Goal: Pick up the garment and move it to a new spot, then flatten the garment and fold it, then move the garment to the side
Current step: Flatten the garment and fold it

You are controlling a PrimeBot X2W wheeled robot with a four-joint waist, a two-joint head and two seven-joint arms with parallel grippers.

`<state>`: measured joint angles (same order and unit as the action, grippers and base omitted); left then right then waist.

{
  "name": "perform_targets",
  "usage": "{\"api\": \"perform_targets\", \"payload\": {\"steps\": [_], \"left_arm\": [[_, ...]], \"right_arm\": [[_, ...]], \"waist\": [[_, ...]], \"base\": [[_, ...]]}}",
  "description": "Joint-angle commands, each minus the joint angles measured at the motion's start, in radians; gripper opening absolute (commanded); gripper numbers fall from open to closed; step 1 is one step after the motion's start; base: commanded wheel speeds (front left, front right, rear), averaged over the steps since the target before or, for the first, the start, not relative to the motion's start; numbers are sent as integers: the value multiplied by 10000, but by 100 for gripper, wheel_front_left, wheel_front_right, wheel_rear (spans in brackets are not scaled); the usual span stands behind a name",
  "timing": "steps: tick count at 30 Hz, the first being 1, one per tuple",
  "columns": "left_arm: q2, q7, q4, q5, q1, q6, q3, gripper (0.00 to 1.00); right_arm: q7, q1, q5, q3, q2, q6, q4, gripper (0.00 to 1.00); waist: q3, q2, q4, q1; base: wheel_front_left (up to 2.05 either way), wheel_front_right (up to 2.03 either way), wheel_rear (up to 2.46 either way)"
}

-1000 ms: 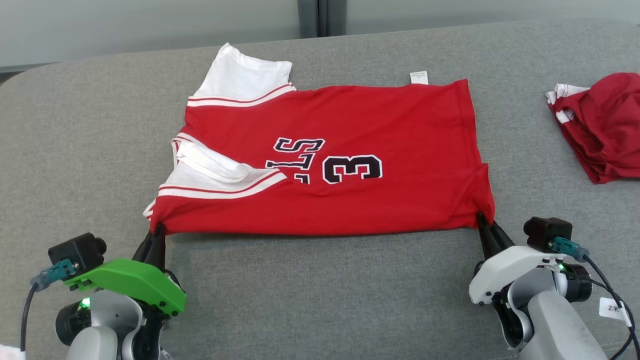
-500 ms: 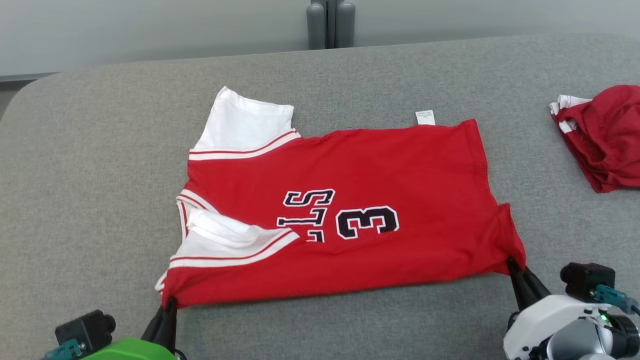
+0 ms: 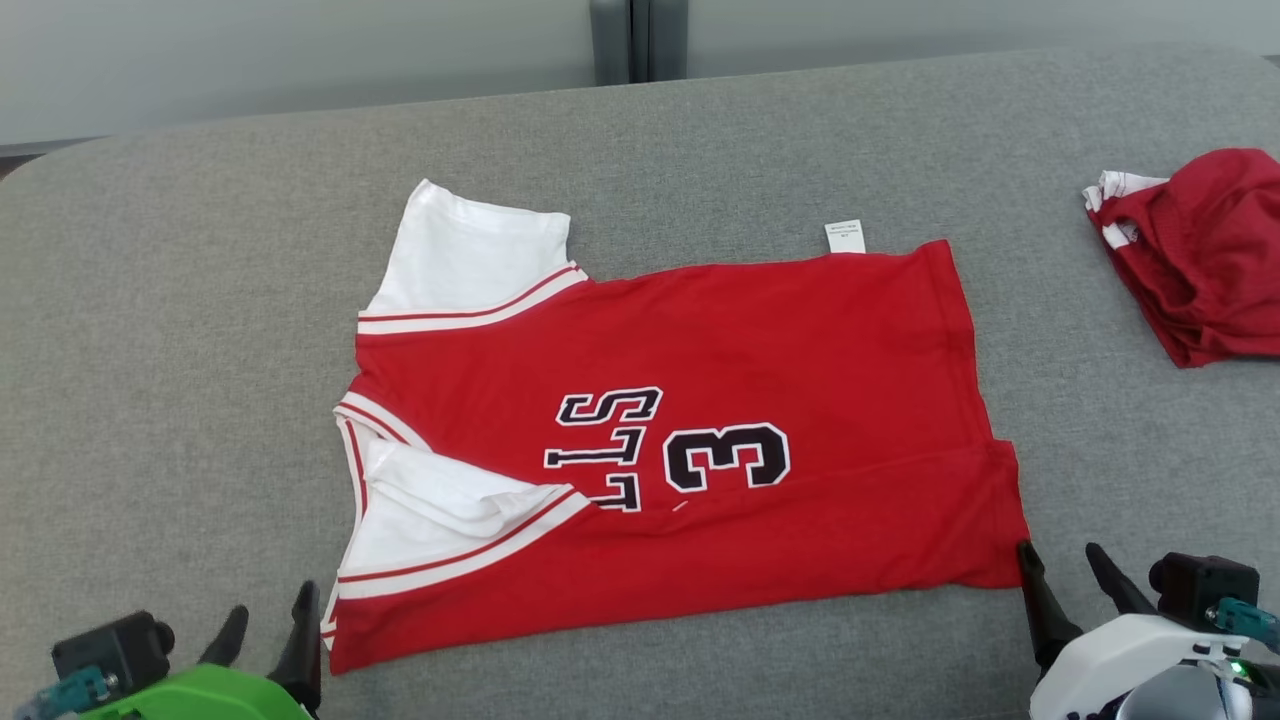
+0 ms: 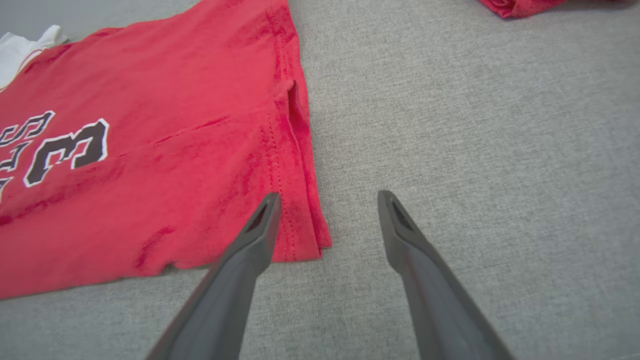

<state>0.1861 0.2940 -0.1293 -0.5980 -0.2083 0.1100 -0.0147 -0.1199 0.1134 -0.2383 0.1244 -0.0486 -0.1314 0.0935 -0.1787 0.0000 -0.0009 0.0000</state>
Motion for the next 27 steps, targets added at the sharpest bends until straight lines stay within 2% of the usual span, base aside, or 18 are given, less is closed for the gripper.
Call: {"api": "perform_targets", "payload": {"steps": [1, 3, 6, 9, 12, 13, 20, 23, 27], "left_arm": [[298, 153, -64, 196, 466, -76, 1, 100], [625, 360, -71, 361, 943, -187, -78, 100], [1279, 789, 78, 733, 2154, -578, -358, 100], [1959, 1370, 321, 1014, 3899, -947, -554, 100], [2400, 2086, 690, 1122, 5534, -1245, -752, 100], [2624, 2573, 1042, 1129, 6684, -1396, -837, 100], [3121, 4019, 2712, 1325, 9843, -1673, -1254, 100], [3270, 4523, 3364, 1347, 10482, -1824, -1495, 100], [3416, 4995, 4112, 1363, 11018, -1788, -1576, 100]], "right_arm": [[87, -209, 153, 83, -33, 17, -70, 100], [146, -384, 251, 103, -32, 15, -199, 100], [187, -735, 396, 41, -32, 17, -452, 100], [150, -1290, 575, -168, -30, 17, -736, 100], [138, -1894, 694, -479, -30, 17, -854, 100], [126, -2337, 761, -744, -27, 17, -894, 100], [267, -3920, 811, -1835, -27, 17, -809, 100], [376, -4423, 707, -2273, -22, 17, -702, 100], [559, -4919, 621, -2729, -19, 17, -536, 100]], "waist": [[-122, 0, -129, 0], [-228, 0, -215, 0], [-507, 0, -365, 0], [-950, 0, -565, 0], [-1425, 0, -829, 0], [-1752, 0, -1026, 0], [-2985, 0, -1835, 0], [-3379, 0, -2217, 0], [-3805, 0, -2652, 0]], "base": [[0, 0, 0], [0, 0, 0], [0, 0, 0], [0, 0, 0], [0, 0, 0], [0, 0, 0], [0, 0, 0], [0, 0, 0], [0, 0, 0]]}}
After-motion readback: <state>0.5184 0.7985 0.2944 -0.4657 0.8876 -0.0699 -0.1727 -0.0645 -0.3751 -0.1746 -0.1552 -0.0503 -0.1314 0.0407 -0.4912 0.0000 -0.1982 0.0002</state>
